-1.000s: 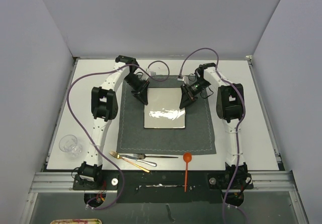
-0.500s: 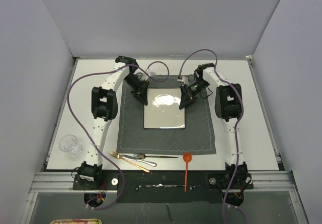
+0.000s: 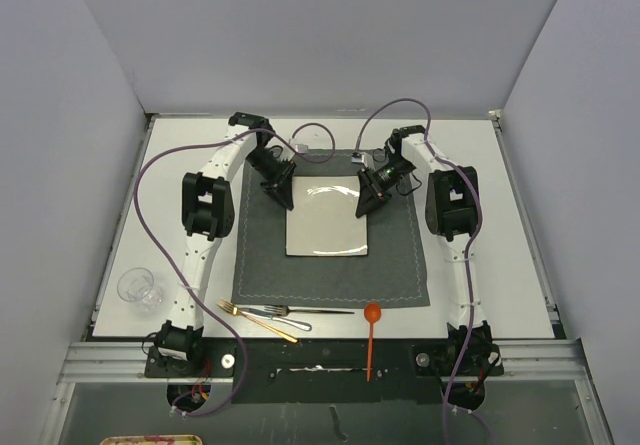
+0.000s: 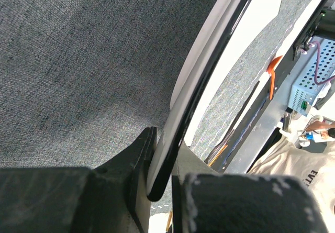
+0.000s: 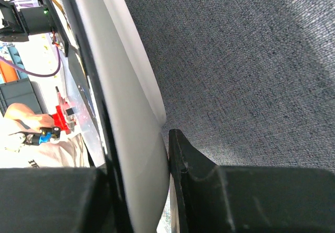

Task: Set the dinner table for one person
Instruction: Place the plate on the napkin.

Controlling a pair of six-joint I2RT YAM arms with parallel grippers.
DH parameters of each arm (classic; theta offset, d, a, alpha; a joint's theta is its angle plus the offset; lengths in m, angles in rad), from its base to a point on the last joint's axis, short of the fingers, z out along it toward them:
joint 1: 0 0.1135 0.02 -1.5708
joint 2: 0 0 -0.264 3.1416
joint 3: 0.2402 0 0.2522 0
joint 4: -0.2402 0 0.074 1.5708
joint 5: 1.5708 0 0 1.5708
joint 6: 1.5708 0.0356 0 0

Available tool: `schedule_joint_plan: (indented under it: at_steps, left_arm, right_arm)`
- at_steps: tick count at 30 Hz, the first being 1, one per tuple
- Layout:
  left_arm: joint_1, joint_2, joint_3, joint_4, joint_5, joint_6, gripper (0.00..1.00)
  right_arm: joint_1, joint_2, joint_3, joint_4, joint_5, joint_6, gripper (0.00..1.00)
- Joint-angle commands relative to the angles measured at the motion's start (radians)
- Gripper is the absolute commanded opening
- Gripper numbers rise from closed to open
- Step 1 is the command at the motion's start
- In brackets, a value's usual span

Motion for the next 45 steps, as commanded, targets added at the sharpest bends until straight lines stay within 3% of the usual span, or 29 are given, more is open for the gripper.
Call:
schedule_joint_plan:
  at_steps: [1, 11, 22, 26, 45]
  left_arm:
    - [0.019, 0.026, 0.048, 0.122, -0.161, 0.092, 0.0]
    - [0.017, 0.027, 0.04, 0.128, -0.17, 0.088, 0.0]
    - [0.018, 0.009, 0.02, 0.137, -0.18, 0.086, 0.34]
    - [0.017, -0.001, 0.019, 0.14, -0.191, 0.082, 0.42]
    - [0.018, -0.04, -0.009, 0.182, -0.203, 0.09, 0.43]
  right_arm:
    - [-0.001, 0.033, 0.015, -0.085, 0.123, 0.021, 0.0]
    - [0.006, 0.027, 0.018, -0.08, 0.127, 0.016, 0.0]
    - [0.011, 0.022, 0.016, -0.072, 0.137, 0.02, 0.0]
    - [0.013, 0.026, 0.022, -0.072, 0.142, 0.02, 0.0]
    - [0.016, 0.04, 0.078, -0.05, 0.18, 0.034, 0.0]
